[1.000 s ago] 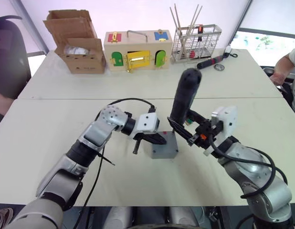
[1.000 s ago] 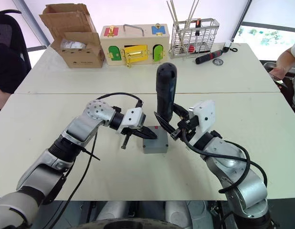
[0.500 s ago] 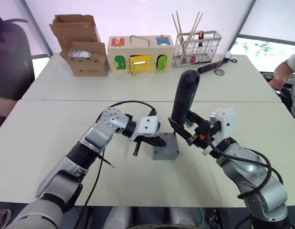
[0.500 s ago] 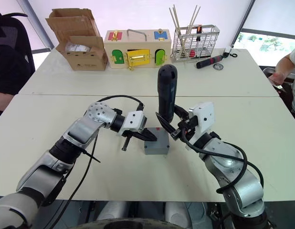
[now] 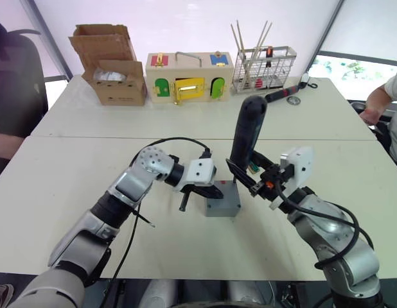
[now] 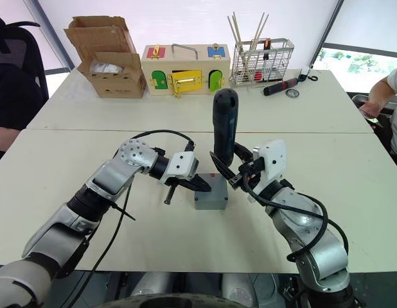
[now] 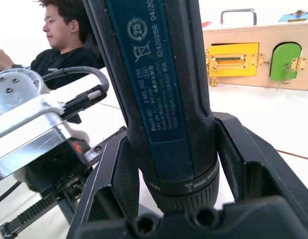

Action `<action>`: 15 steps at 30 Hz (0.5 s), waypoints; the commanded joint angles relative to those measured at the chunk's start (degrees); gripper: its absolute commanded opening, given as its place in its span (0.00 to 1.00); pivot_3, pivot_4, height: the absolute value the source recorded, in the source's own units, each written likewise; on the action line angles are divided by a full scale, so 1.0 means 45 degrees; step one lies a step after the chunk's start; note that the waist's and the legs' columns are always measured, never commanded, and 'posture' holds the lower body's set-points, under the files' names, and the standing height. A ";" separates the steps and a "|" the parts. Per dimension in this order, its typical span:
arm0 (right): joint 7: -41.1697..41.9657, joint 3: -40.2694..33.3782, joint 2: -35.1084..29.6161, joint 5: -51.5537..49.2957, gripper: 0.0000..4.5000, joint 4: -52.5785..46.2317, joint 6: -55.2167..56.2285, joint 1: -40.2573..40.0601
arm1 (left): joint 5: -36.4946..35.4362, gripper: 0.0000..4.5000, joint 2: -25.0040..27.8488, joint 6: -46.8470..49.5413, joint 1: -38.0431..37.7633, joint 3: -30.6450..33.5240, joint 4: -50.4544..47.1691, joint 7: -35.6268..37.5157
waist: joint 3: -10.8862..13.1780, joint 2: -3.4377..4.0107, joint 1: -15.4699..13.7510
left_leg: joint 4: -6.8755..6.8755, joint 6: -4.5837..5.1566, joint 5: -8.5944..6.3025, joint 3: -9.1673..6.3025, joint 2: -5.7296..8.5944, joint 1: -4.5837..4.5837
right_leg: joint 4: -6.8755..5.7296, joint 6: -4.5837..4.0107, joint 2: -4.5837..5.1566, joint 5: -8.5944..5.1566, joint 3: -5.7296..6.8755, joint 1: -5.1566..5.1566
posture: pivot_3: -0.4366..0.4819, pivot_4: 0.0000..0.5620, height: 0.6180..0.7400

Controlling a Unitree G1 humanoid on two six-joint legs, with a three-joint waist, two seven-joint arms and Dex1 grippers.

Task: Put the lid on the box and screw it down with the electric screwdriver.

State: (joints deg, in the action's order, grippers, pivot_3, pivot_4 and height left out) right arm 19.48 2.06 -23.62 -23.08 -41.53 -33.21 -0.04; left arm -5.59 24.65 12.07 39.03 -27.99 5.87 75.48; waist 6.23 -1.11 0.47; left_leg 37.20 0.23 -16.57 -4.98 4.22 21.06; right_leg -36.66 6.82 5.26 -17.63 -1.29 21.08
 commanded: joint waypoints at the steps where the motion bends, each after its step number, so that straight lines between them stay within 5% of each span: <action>1: -0.0029 0.0863 -0.0144 0.0502 0.42 0.2042 -0.1116 -0.0901 | 0.0334 0.00 0.0115 0.0117 -0.0137 -0.0188 0.0128 -0.0014 | -0.0008 0.0000 -0.0008 | -0.0003 0.0000 0.0000 -0.0001 0.0000 0.0000 | 0.0006 0.0000 0.0000 0.0000 0.0001 -0.0002 | 0.48 0.27 1.00; 15: 0.0027 0.0800 -0.0037 0.0619 0.42 0.1785 -0.1007 -0.1007 | 0.0344 0.00 0.0059 0.0057 -0.0106 -0.0244 0.0203 -0.0003 | -0.0016 0.0011 -0.0292 | -0.0025 0.0002 -0.0005 -0.0006 0.0002 0.0012 | 0.0107 -0.0006 0.0021 0.0001 0.0009 -0.0035 | 0.48 0.27 1.00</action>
State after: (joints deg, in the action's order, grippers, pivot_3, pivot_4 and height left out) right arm 19.23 2.07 -23.49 -21.15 -41.39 -33.06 -0.05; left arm -5.56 24.62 11.96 39.02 -28.00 6.00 75.32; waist 6.16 -1.06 -0.85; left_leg 37.09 0.25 -16.60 -5.00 4.24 21.13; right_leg -36.17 6.79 5.37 -17.63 -1.24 20.93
